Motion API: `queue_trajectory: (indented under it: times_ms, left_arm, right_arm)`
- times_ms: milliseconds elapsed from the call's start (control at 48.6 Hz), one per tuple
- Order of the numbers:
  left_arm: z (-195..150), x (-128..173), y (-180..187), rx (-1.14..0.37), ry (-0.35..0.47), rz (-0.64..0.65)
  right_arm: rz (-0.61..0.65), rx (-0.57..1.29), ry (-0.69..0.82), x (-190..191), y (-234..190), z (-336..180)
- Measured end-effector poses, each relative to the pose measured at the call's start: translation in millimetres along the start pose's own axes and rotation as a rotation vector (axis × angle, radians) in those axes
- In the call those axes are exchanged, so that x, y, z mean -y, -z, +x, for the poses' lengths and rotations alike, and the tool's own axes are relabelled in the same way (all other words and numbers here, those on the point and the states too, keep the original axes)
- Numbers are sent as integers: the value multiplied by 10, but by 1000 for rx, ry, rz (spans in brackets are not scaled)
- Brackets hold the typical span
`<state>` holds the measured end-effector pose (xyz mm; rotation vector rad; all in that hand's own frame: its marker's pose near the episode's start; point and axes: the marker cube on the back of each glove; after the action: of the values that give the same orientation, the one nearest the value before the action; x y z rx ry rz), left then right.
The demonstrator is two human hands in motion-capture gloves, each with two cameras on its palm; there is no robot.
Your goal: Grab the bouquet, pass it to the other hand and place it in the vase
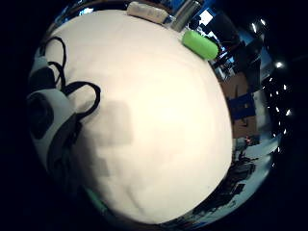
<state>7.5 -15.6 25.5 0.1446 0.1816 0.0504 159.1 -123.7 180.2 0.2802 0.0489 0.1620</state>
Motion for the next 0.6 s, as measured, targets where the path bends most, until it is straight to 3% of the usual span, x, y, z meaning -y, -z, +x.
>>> queue_trajectory:
  times_ms: [41, 82, 350, 596]
  left_arm:
    - [19, 11, 8, -5, -4, 5]
    - [44, 21, 27, -12, -7, 10]
    - [317, 198, 280, -229, -35, 98]
    - [685, 451, 473, -608, -86, 55]
  right_arm:
    - [-138, 65, -24, -214, -4, -59]
    - [-161, 78, -41, -276, 18, -50]
    - [7, 428, -175, -236, 558, -64]
    - [88, 838, -188, -298, 1066, -254]
